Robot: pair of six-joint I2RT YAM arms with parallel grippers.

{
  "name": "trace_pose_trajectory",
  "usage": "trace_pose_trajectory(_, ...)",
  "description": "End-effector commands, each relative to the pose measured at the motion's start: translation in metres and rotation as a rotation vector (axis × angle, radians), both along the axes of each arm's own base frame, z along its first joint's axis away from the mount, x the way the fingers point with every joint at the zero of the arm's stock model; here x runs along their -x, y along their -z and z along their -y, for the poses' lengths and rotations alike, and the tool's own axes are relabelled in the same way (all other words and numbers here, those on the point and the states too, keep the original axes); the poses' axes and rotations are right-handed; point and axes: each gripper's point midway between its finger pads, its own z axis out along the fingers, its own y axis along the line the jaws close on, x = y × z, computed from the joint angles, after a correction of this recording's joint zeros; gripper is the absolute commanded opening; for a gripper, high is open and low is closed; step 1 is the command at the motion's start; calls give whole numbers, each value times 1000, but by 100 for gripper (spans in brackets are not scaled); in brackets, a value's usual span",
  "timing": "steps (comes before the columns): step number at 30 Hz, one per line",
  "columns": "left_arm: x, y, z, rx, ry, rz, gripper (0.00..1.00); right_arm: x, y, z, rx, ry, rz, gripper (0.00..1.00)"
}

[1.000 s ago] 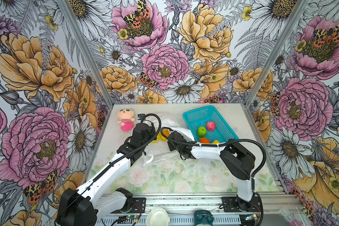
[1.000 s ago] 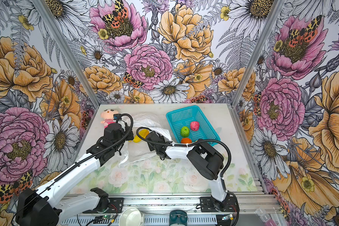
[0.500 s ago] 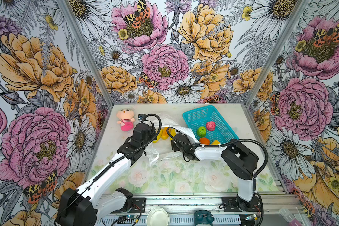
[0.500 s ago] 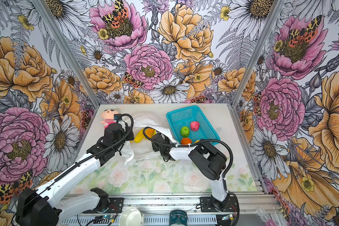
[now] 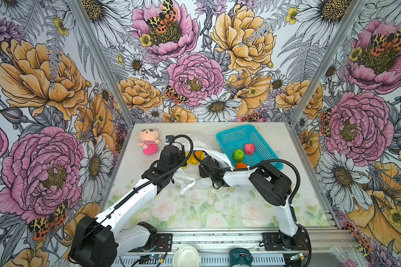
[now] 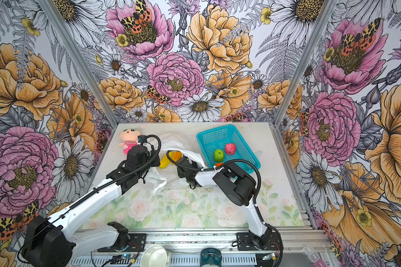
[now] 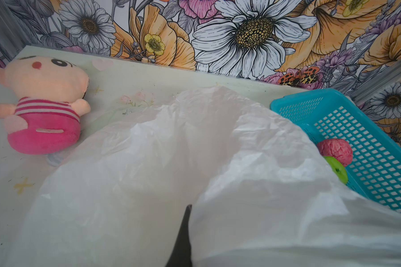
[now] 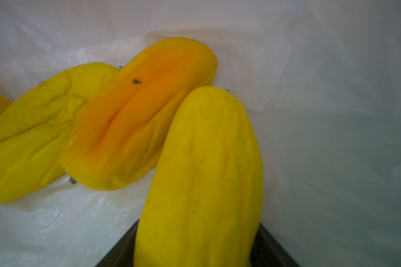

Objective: Untie the knot of the plastic bag and take out the fruit
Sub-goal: Pick up the fruit from the plastic bag.

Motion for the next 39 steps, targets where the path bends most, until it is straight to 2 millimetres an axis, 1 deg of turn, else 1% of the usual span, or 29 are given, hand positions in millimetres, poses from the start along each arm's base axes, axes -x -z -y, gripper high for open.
trace_pose_trajectory(1, -2, -3, 3, 5, 12, 10, 0, -5, -6, 2, -7, 8, 6, 57)
trace_pose_trajectory(3, -3, -3, 3, 5, 10, 10, 0, -5, -15, 0, -16, -13, 22, 50)
trace_pose_trajectory(5, -3, -3, 3, 4, 11, 9, 0, -3, -28, -3, -32, -39, 39, 42)
trace_pose_trajectory(8, -3, -3, 4, 8, 12, 9, 0, 0, -49, -2, -56, -58, 71, 33)
trace_pose_trajectory(13, -4, -1, 4, 9, 14, 4, 0, 11, -86, -1, -136, -112, 142, 23)
trace_pose_trajectory(17, -4, -1, 5, 13, 18, 2, 0, 24, -108, -1, -202, -166, 182, 16)
trace_pose_trajectory(23, -4, -1, 4, 11, 14, 3, 0, 45, -131, -4, -278, -262, 235, 13)
trace_pose_trajectory(27, -4, -1, 4, 11, 14, 3, 0, 65, -147, -13, -301, -362, 281, 12)
trace_pose_trajectory(30, -4, -1, 5, 13, 17, 1, 0, 86, -163, -24, -300, -447, 325, 12)
trace_pose_trajectory(34, -4, -2, 3, 13, 12, 5, 0, 117, -180, -38, -238, -531, 409, 13)
trace_pose_trajectory(37, -4, -1, 3, 12, 10, 2, 0, 134, -198, -38, -246, -563, 457, 13)
trace_pose_trajectory(39, -4, 0, 3, 12, 10, 1, 0, 143, -210, -31, -271, -573, 486, 13)
